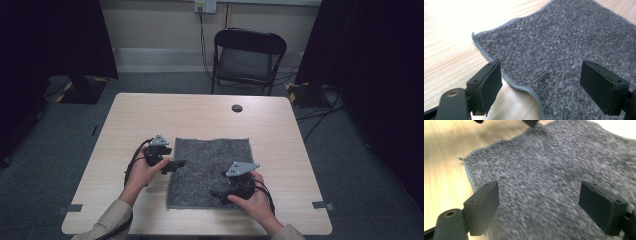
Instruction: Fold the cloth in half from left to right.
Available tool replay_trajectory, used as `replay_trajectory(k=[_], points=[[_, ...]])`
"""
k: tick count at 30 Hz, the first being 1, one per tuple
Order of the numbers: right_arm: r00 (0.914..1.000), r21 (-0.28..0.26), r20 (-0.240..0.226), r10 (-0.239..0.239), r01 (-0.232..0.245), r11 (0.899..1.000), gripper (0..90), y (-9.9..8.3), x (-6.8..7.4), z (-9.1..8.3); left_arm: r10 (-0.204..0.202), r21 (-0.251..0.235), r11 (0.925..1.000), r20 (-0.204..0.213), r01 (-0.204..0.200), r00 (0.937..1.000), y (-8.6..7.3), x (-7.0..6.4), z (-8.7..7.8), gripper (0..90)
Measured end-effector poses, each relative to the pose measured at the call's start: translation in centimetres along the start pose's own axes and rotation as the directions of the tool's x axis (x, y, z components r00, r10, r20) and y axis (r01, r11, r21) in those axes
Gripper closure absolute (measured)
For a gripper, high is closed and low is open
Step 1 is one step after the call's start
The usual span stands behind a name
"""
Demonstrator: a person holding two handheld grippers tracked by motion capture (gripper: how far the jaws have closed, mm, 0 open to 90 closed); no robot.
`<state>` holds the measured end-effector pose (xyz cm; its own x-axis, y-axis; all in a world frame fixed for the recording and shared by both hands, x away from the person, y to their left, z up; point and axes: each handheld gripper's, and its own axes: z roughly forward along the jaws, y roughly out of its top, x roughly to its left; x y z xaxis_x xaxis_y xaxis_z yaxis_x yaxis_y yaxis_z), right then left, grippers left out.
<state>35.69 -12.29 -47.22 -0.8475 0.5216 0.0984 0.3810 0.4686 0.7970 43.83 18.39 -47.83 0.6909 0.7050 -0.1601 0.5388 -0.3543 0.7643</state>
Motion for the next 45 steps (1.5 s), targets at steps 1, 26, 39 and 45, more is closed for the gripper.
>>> replay_trajectory(k=[1,26,39,45], points=[[1.0000,-0.005,-0.004,-0.007,0.007,1.000,16.6,0.2,0.2,0.1,-0.007,-0.004,1.0000,0.000,0.007,1.0000,0.0,0.1,0.1,17.3],[0.9816,-0.023,-0.161,-0.102,0.100,0.995,24.9,2.8,5.1,5.0,-0.019,0.016,0.9997,-0.053,0.020,0.9984,0.6,2.6,1.7,17.4],[0.9617,0.014,-0.227,-0.153,0.160,0.987,34.9,2.2,6.9,7.7,0.039,0.046,0.9983,-0.102,-0.035,0.9940,0.7,3.2,2.9,33.4],[0.9505,0.042,-0.226,-0.213,0.228,0.973,47.0,2.1,7.6,8.5,0.030,0.046,0.9986,-0.122,-0.024,0.9921,0.8,3.1,3.2,31.6]])
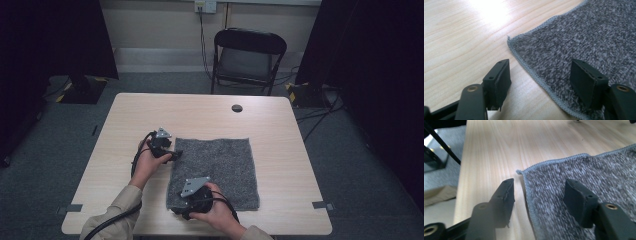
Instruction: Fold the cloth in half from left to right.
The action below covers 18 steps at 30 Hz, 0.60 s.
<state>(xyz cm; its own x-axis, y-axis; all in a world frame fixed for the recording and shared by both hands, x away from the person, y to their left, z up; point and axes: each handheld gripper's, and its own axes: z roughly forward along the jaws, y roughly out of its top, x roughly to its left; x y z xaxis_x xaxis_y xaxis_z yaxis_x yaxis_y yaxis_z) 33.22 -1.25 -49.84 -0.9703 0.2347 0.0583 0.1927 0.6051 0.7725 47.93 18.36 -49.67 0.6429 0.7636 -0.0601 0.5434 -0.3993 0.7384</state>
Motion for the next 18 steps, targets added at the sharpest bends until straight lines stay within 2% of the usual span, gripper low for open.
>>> replay_trajectory(k=[2,3,5,8,12,14,18], points=[[0.9998,0.012,0.006,-0.019,0.019,1.000,53.0,0.0,0.0,0.0,0.004,0.005,1.0000,-0.004,-0.004,1.0000,0.0,0.1,-0.1,31.2],[0.9998,0.012,0.006,-0.019,0.019,1.000,53.0,0.0,0.0,0.0,0.004,0.005,1.0000,-0.004,-0.004,1.0000,0.0,0.1,-0.1,31.2],[0.9986,0.015,0.024,-0.047,0.046,0.999,61.4,-0.1,0.1,-0.1,0.002,0.012,0.9999,-0.015,-0.002,0.9999,-0.1,0.2,-0.3,30.9],[0.9986,0.011,0.013,-0.051,0.051,0.999,71.2,-0.2,0.4,-0.2,-0.017,0.007,0.9998,-0.011,0.017,0.9998,-0.1,0.4,-0.3,30.1],[0.9987,0.011,0.004,-0.052,0.051,0.999,81.2,-0.4,0.7,-0.4,-0.008,0.011,0.9999,-0.042,0.008,0.9991,0.0,0.8,-0.3,34.2],[0.9993,0.010,-0.005,-0.038,0.038,0.999,82.6,-0.4,0.8,-0.4,0.004,0.019,0.9998,-0.049,-0.003,0.9988,0.1,1.0,-0.2,38.8],[0.9990,0.013,0.000,-0.046,0.046,0.999,82.9,-0.4,1.0,-0.5,-0.001,0.024,0.9997,-0.056,0.003,0.9984,0.3,1.1,-0.2,43.1]])
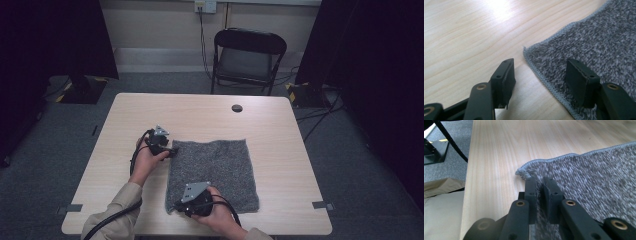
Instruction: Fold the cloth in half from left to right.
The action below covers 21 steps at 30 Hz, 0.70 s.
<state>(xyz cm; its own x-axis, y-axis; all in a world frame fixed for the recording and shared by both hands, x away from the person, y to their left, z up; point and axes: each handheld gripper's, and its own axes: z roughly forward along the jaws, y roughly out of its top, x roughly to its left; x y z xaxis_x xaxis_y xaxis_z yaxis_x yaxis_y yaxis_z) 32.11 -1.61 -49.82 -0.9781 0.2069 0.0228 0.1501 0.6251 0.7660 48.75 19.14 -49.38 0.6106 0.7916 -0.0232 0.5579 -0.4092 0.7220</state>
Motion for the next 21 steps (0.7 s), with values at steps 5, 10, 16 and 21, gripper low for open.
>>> replay_trajectory(k=[5,10,16,21], points=[[1.0000,-0.003,0.003,0.001,-0.001,1.000,86.6,0.0,0.0,0.0,0.015,0.017,0.9997,0.023,-0.015,0.9996,0.3,-0.1,-0.1,63.0],[0.9999,0.001,0.008,0.009,-0.009,1.000,87.9,0.1,0.1,0.0,0.049,0.045,0.9977,0.043,-0.051,0.9979,0.7,-0.8,-0.1,81.9],[0.9999,-0.003,0.006,0.011,-0.011,1.000,88.3,0.2,0.0,-0.2,0.034,0.040,0.9985,0.068,-0.037,0.9971,1.2,-1.1,-0.4,86.9],[0.9998,-0.028,0.004,0.020,-0.019,0.999,88.6,0.7,-0.3,-0.8,0.022,0.016,0.9996,0.095,-0.024,0.9952,1.7,-0.8,-1.3,87.3]])
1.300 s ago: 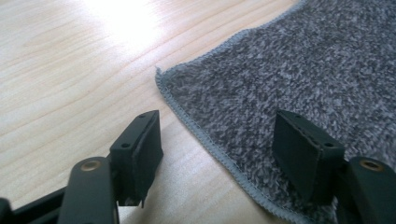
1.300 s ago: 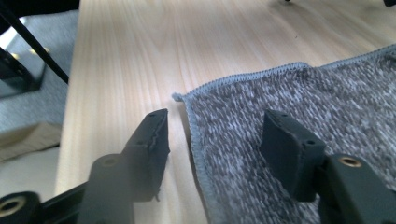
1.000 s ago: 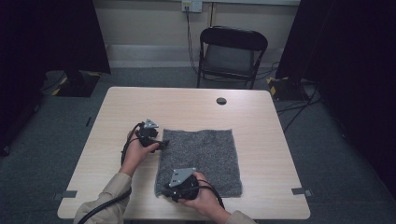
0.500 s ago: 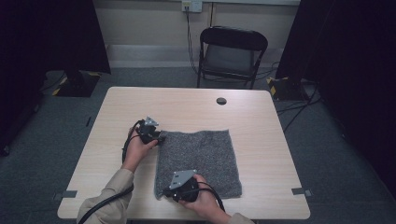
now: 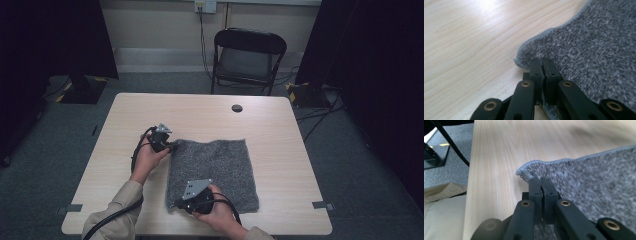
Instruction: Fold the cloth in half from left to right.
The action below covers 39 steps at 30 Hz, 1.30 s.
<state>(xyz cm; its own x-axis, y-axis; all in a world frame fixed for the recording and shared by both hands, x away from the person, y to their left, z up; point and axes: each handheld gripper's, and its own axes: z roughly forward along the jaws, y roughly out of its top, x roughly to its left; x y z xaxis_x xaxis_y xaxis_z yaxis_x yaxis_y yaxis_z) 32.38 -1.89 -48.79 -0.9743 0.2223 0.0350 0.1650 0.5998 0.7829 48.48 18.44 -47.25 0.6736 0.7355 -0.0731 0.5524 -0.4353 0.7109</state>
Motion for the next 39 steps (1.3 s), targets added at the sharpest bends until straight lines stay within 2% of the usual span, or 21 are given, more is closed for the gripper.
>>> replay_trajectory(k=[4,7,8,11,14,20,23,33,39], points=[[1.0000,-0.012,0.003,-0.002,0.002,1.000,88.7,0.3,0.0,-0.3,-0.031,-0.036,0.9989,0.029,0.032,0.9991,0.2,0.3,-0.6,87.3],[1.0000,-0.030,0.003,0.007,-0.006,1.000,88.7,0.6,0.0,-0.5,-0.026,-0.031,0.9992,0.025,0.026,0.9994,0.4,0.4,-1.1,87.3],[0.9997,-0.036,-0.008,0.023,-0.023,0.999,88.7,0.8,0.0,-0.6,-0.025,-0.035,0.9991,0.017,0.026,0.9995,0.5,0.4,-1.4,87.3],[0.9998,-0.040,-0.009,0.017,-0.018,0.999,88.7,1.0,0.1,-0.7,-0.023,-0.043,0.9988,0.010,0.023,0.9997,0.8,0.4,-1.9,87.3],[0.9998,-0.044,-0.012,0.014,-0.015,0.999,88.8,1.2,0.2,-0.5,-0.008,-0.036,0.9993,0.006,0.008,1.0000,1.1,0.4,-2.4,87.3],[0.9995,-0.047,-0.027,0.015,-0.016,0.999,88.8,1.5,0.4,-0.4,-0.022,-0.012,0.9997,0.003,0.022,0.9998,1.7,0.4,-3.2,87.3],[0.9993,-0.067,-0.027,0.024,-0.026,0.997,88.9,1.9,0.4,-0.6,-0.022,-0.001,0.9998,0.000,0.022,0.9998,2.2,0.6,-3.8,87.4],[0.9989,-0.094,-0.039,0.026,-0.029,0.995,88.8,2.8,0.7,-0.7,-0.033,-0.013,0.9994,0.010,0.033,0.9994,2.9,1.1,-5.4,87.3],[0.9992,-0.107,-0.031,0.025,-0.028,0.994,88.8,3.0,0.5,-1.2,-0.018,-0.021,0.9996,0.013,0.018,0.9997,3.5,0.9,-5.5,87.3]])
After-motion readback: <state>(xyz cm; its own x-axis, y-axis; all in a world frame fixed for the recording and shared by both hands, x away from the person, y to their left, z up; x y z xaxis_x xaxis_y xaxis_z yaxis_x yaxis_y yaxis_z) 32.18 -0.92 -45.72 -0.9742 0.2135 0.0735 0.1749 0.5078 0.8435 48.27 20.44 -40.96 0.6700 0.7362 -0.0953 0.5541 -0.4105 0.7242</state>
